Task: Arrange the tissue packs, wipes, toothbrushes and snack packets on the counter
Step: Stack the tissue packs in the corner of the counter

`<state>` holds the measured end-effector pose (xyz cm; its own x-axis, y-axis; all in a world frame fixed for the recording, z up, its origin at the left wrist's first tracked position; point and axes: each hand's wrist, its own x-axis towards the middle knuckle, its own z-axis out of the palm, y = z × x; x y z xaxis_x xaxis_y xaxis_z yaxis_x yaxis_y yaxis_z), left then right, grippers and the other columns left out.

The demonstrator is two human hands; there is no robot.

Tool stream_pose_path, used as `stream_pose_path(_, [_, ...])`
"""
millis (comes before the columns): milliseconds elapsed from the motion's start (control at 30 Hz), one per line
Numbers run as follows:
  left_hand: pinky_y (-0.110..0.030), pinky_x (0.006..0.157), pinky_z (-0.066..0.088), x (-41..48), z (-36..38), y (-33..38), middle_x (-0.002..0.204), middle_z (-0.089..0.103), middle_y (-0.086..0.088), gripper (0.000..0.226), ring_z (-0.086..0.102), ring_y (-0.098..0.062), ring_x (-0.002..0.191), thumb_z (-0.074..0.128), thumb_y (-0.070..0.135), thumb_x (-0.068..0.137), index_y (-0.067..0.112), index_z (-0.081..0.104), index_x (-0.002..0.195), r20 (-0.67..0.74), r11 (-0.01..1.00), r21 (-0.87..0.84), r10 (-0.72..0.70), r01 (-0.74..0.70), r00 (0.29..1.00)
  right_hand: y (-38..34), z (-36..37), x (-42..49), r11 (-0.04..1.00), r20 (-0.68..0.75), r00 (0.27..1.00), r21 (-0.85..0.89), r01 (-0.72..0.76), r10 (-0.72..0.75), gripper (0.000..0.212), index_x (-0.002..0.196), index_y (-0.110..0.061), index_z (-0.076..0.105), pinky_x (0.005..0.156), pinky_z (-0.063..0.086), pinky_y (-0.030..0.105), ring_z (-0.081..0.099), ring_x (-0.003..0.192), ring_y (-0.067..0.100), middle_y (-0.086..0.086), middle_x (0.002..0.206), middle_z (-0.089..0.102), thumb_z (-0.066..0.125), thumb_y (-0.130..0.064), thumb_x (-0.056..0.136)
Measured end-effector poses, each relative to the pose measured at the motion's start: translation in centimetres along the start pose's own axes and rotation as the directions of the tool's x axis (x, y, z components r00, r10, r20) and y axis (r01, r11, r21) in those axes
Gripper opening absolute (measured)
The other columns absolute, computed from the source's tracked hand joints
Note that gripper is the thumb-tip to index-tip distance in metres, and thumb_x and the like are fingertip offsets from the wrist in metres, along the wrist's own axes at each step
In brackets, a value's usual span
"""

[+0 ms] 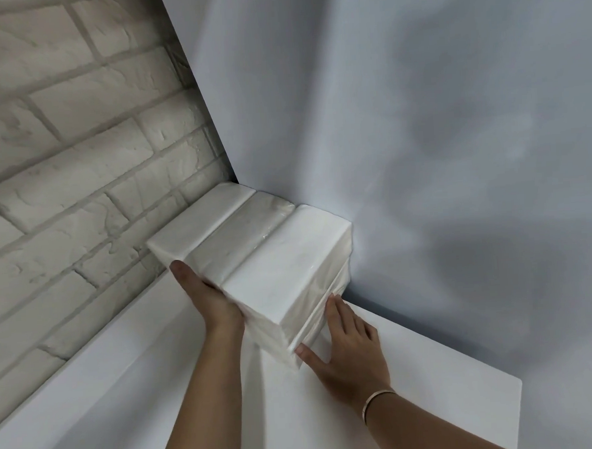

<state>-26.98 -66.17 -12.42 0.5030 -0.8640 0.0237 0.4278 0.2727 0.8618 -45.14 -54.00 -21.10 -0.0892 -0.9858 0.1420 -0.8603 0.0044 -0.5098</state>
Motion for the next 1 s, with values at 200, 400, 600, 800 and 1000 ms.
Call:
stream_pose_path(200, [-0.043,0.126,0.025,3.6,-3.6,-3.8,0.16,0.043,0.016,0.095,0.041,-0.009,0.148,0.057,0.093,0.073,0.045,0.04,0.154,-0.047,0.996,0.067,-0.051,0.054,0.998,-0.1,0.0,-0.1,1.0,-0.002,1.0,0.001,-0.014,0.014,0.114,0.164,-0.024,0.011,0.123,0.019,0.034,0.011,0.157,0.009,-0.009,0.171,0.011,0.002,-0.094,0.075])
stream_pose_path(400, [-0.043,0.126,0.021,6.4,-5.0,-5.0,0.159,0.042,0.021,0.092,0.037,-0.006,0.149,0.049,0.098,0.071,0.053,0.042,0.15,-0.025,0.979,0.165,-0.119,0.121,0.993,0.0,0.0,-0.1,1.0,0.001,1.0,-0.01,-0.022,0.022,0.106,0.162,-0.02,0.02,0.119,0.028,0.036,0.022,0.155,0.011,-0.007,0.169,0.021,0.026,-0.089,0.083])
stream_pose_path(600, [-0.042,0.127,0.02,6.6,-5.6,-4.9,0.16,0.041,0.023,0.095,0.037,-0.004,0.149,0.045,0.1,0.071,0.052,0.039,0.152,-0.012,0.965,0.215,-0.154,0.153,0.988,0.0,0.1,-0.2,1.0,-0.014,1.0,0.005,-0.015,0.015,0.107,0.162,-0.021,0.019,0.119,0.027,0.035,0.022,0.155,0.01,-0.007,0.169,0.021,0.024,-0.09,0.082])
stream_pose_path(800, [-0.035,0.128,0.019,-1.4,-2.0,2.6,0.162,0.039,0.009,0.078,0.035,-0.009,0.149,0.029,0.075,0.099,0.027,0.035,0.16,0.005,0.923,0.345,-0.185,0.172,0.983,0.0,-0.3,-0.2,0.999,-0.011,1.0,0.046,-0.011,0.011,0.106,0.163,-0.022,0.016,0.12,0.024,0.035,0.018,0.155,0.009,-0.008,0.17,0.017,0.028,-0.089,0.082])
stream_pose_path(1000, [-0.038,0.123,0.024,-5.1,-3.6,6.6,0.162,0.036,0.001,0.058,0.034,-0.019,0.15,0.025,0.048,0.111,0.018,0.03,0.161,0.113,0.737,0.649,-0.339,0.189,0.934,0.2,-1.3,-0.3,0.993,0.097,0.995,0.111,-0.035,0.025,0.105,0.162,-0.022,0.013,0.122,0.02,0.036,0.015,0.155,0.008,-0.007,0.17,0.017,0.035,-0.087,0.083])
